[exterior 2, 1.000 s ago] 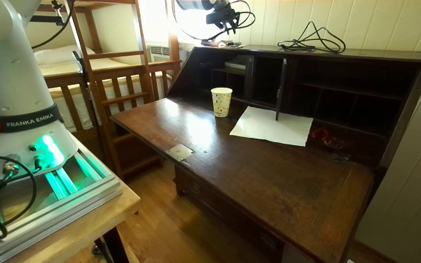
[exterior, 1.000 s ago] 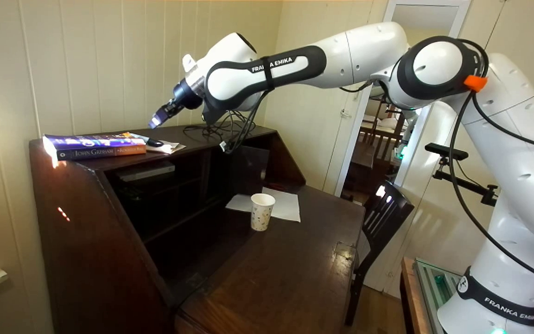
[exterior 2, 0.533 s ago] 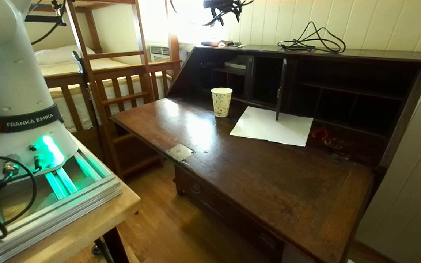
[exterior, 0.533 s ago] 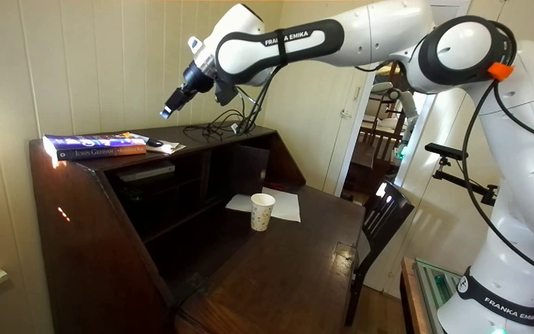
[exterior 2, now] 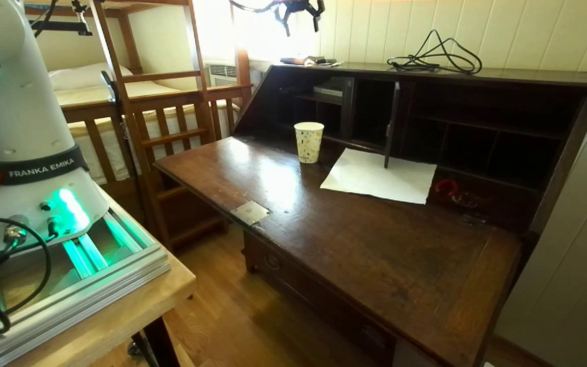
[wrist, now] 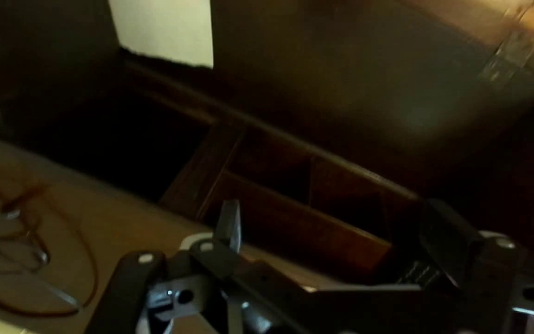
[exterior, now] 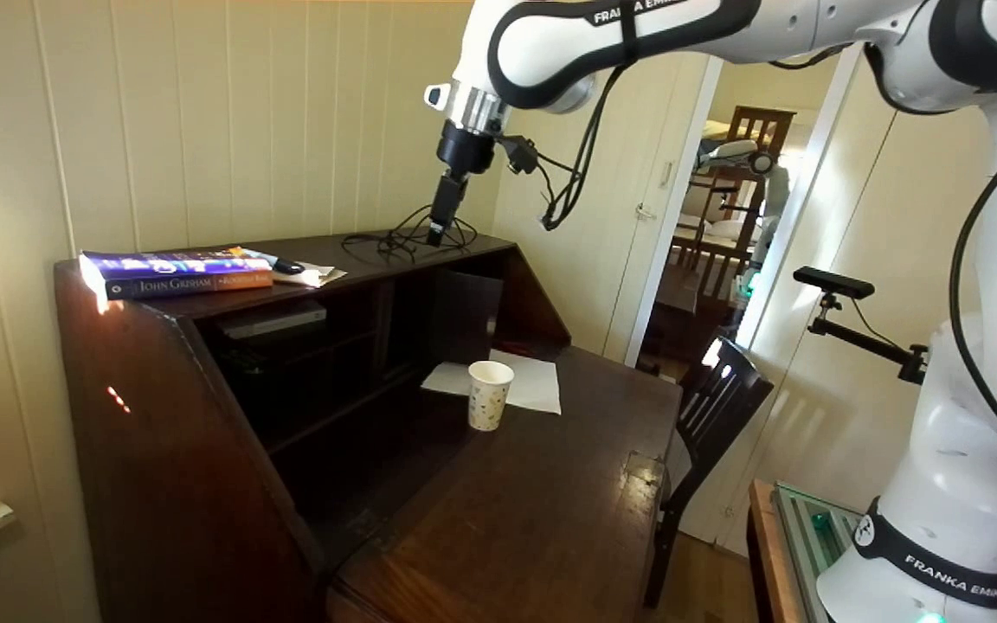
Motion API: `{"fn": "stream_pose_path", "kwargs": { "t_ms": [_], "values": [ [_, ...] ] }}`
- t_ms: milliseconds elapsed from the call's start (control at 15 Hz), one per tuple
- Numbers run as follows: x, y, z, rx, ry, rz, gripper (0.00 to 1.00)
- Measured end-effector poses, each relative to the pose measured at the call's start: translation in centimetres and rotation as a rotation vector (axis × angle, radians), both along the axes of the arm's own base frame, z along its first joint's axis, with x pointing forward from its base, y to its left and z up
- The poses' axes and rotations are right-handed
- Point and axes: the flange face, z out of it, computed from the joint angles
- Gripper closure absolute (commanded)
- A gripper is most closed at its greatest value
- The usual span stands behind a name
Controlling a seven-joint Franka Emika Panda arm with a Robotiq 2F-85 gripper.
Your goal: Remove the marker from the cup
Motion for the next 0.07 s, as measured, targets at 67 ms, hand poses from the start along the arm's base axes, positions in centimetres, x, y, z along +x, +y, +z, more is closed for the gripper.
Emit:
{"fn": "stream_pose_path", "kwargs": {
  "t_ms": [67],
  "values": [
    [-1.35,0.22,-0.49,-0.005,0.06,0.015,0.0]
  ]
}}
